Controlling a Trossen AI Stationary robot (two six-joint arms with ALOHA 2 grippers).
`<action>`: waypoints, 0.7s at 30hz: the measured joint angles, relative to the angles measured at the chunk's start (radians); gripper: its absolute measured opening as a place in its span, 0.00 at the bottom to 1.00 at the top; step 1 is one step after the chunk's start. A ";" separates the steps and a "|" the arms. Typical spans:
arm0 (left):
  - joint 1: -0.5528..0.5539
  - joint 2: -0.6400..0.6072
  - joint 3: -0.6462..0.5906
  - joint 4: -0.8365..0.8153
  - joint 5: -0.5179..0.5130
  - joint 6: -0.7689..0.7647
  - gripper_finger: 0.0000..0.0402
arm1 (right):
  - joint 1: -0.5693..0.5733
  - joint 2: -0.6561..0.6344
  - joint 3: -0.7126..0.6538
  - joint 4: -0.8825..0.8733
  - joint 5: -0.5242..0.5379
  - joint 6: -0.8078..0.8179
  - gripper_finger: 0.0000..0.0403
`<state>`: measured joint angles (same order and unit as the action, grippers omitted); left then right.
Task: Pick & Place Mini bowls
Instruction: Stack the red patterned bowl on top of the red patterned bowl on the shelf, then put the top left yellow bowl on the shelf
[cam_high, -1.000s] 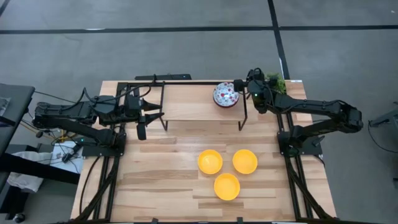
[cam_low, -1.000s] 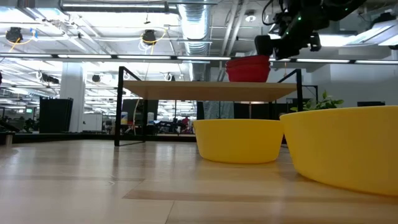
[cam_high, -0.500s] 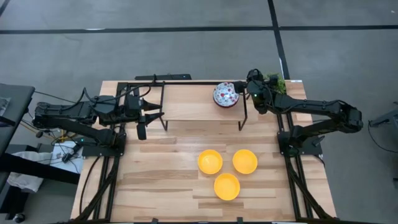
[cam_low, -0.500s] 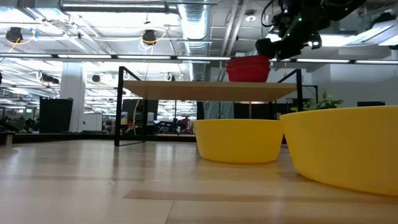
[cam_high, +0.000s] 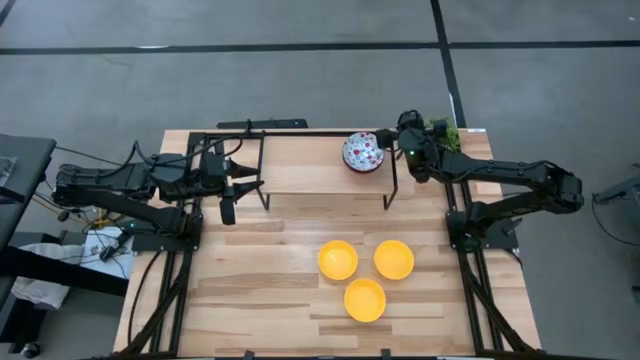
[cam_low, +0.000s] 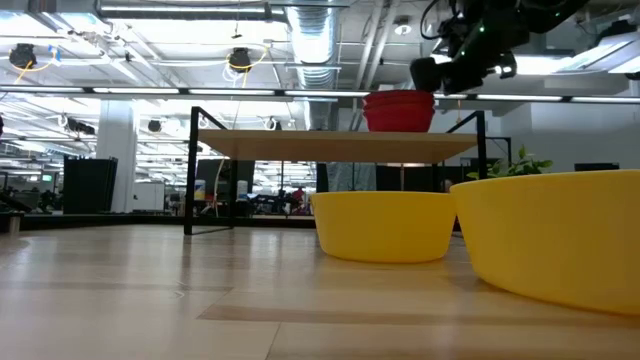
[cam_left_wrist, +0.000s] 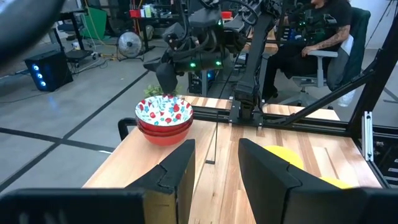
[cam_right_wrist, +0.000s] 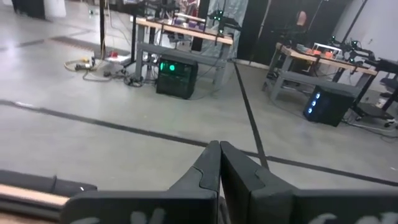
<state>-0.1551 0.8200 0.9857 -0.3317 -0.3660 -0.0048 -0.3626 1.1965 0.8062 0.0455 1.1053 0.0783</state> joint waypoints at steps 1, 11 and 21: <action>0.000 0.000 0.000 0.000 0.000 0.000 0.30 | 0.000 0.000 0.000 0.011 0.000 0.000 0.00; 0.000 0.000 0.000 0.000 0.000 0.000 0.30 | 0.108 -0.096 0.000 0.301 -0.124 -0.158 0.00; 0.000 0.002 0.000 -0.011 0.090 0.000 0.30 | 0.309 -0.307 0.000 0.237 -0.570 -0.181 0.00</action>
<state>-0.1551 0.8225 0.9858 -0.3429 -0.2758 -0.0048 -0.0537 0.8896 0.8066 0.2826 0.5350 -0.1029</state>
